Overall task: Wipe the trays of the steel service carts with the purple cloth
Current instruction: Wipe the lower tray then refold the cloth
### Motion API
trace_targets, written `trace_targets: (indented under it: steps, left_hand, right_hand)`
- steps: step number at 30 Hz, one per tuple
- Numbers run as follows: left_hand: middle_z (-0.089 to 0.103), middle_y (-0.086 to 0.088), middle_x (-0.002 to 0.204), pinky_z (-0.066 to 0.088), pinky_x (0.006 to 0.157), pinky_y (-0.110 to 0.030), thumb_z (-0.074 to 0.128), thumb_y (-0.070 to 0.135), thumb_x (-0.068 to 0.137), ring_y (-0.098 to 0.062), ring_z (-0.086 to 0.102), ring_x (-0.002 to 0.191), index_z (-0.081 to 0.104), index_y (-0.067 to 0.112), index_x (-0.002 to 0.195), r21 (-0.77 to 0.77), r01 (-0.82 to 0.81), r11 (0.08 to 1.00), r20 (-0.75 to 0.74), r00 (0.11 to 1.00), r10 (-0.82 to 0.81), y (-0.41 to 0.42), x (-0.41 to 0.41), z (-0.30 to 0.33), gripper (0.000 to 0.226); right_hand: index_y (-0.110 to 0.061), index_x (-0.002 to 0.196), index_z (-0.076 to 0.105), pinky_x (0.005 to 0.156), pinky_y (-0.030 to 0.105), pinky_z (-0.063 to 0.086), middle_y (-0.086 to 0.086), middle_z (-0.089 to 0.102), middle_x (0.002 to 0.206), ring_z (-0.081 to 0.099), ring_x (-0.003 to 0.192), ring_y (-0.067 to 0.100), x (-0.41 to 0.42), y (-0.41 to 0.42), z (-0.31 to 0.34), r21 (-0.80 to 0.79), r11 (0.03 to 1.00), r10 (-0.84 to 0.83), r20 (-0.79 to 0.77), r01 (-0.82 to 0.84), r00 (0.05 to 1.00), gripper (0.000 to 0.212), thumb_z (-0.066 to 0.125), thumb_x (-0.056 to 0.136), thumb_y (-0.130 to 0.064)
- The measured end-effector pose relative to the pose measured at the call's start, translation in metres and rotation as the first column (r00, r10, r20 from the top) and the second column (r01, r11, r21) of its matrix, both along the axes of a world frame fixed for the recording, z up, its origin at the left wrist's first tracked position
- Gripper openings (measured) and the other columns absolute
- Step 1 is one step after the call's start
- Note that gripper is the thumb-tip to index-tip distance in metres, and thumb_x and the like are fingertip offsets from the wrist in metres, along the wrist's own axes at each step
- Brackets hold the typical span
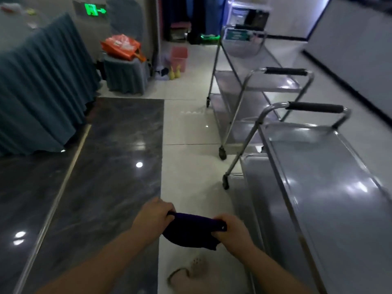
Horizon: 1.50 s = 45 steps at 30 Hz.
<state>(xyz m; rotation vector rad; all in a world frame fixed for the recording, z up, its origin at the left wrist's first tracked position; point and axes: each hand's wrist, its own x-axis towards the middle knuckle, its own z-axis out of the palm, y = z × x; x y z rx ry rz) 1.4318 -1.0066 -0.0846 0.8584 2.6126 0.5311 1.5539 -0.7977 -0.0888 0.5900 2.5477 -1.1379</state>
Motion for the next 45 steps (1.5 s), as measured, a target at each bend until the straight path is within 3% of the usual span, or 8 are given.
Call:
trace_targets:
  steps: [8, 13, 20, 25, 31, 37, 41, 45]
  left_hand:
    - [0.065, 0.002, 0.103, 0.033, 0.081, -0.025, 0.054, 0.032, 0.094, -0.014, 0.048, 0.107, 0.068, 0.03, 0.11, -0.118, 0.295, 0.948, -0.01, 0.954, -0.298, 0.164, -0.123, -0.042, 0.022]
    - [0.069, 0.006, 0.102, 0.033, 0.082, -0.026, 0.056, 0.031, 0.094, -0.016, 0.047, 0.103, 0.069, 0.029, 0.112, -0.148, 0.411, 0.9, -0.023, 0.908, -0.418, 0.245, -0.169, -0.069, 0.023]
    - [0.063, 0.01, 0.113, 0.035, 0.073, -0.017, 0.051, 0.029, 0.096, -0.007, 0.057, 0.101, 0.066, 0.029, 0.114, -0.244, 0.561, 0.791, 0.212, 0.827, -0.521, 0.321, -0.218, -0.136, 0.024]
    - [0.063, 0.006, 0.117, 0.04, 0.083, -0.019, 0.051, 0.029, 0.095, -0.01, 0.058, 0.105, 0.064, 0.026, 0.119, -0.294, 0.754, 0.587, 0.318, 0.657, -0.684, 0.357, -0.263, -0.188, 0.027]
    - [0.059, 0.002, 0.125, 0.038, 0.086, -0.02, 0.044, 0.026, 0.099, -0.014, 0.056, 0.112, 0.061, 0.021, 0.124, -0.359, 0.845, 0.396, 0.333, 0.512, -0.792, 0.386, -0.314, -0.261, 0.03]
    - [0.059, 0.006, 0.119, 0.037, 0.082, -0.02, 0.047, 0.024, 0.094, -0.013, 0.055, 0.108, 0.063, 0.025, 0.116, -0.324, 0.854, 0.408, 0.246, 0.492, -0.835, 0.42, -0.328, -0.376, 0.028]
    - [0.06, 0.011, 0.117, 0.034, 0.079, -0.018, 0.047, 0.027, 0.095, -0.01, 0.057, 0.106, 0.064, 0.028, 0.114, -0.174, 0.871, 0.46, 0.117, 0.482, -0.868, 0.449, -0.317, -0.443, 0.026]
    - [0.069, 0.009, 0.091, 0.043, 0.067, -0.014, 0.068, 0.016, 0.079, -0.008, 0.066, 0.077, 0.073, 0.024, 0.091, 0.247, 0.876, 0.415, -0.224, 0.469, -0.855, 0.487, -0.31, -0.49, 0.016]
  right_hand:
    - [-0.016, 0.09, 0.068, 0.073, 0.036, 0.055, -0.005, 0.065, 0.081, 0.062, 0.075, 0.008, -0.063, 0.121, -0.052, -0.025, 0.951, -0.306, 0.026, 0.307, 0.952, 0.011, 0.07, 0.08, -0.019]
    - [-0.016, 0.097, 0.071, 0.065, 0.02, 0.052, -0.007, 0.063, 0.079, 0.06, 0.071, 0.005, -0.089, 0.164, -0.08, -0.007, 0.901, -0.433, 0.047, 0.434, 0.9, 0.015, 0.072, 0.083, -0.02]
    - [-0.026, 0.099, 0.063, 0.063, 0.009, 0.044, -0.009, 0.06, 0.088, 0.057, 0.079, 0.004, -0.111, 0.175, -0.14, -0.082, 0.777, -0.601, 0.197, 0.624, 0.775, 0.015, 0.065, 0.086, -0.019]
    - [-0.022, 0.091, 0.061, 0.07, 0.027, 0.05, 0.004, 0.067, 0.09, 0.062, 0.08, 0.016, -0.151, 0.166, -0.189, -0.07, 0.627, -0.711, 0.356, 0.776, 0.606, 0.008, 0.059, 0.086, -0.017]
    - [-0.023, 0.1, 0.059, 0.056, 0.01, 0.041, -0.015, 0.056, 0.082, 0.053, 0.07, -0.002, -0.214, 0.142, -0.267, -0.123, 0.408, -0.801, 0.427, 0.905, 0.419, 0.015, 0.063, 0.087, -0.018]
    - [-0.019, 0.092, 0.058, 0.053, 0.01, 0.039, -0.005, 0.059, 0.082, 0.056, 0.074, 0.01, -0.238, 0.158, -0.395, -0.134, 0.277, -0.847, 0.434, 0.952, 0.307, 0.002, 0.058, 0.09, -0.02]
    - [-0.022, 0.087, 0.06, 0.057, 0.012, 0.04, -0.002, 0.063, 0.083, 0.061, 0.08, 0.017, -0.239, 0.183, -0.468, -0.132, 0.06, -0.959, 0.266, 0.989, 0.094, 0.01, 0.06, 0.09, -0.012]
    - [-0.019, 0.09, 0.072, 0.064, 0.024, 0.048, 0.001, 0.065, 0.077, 0.062, 0.073, 0.017, -0.23, 0.228, -0.525, -0.015, -0.182, -0.931, -0.32, 0.983, -0.177, 0.016, 0.067, 0.085, -0.004]
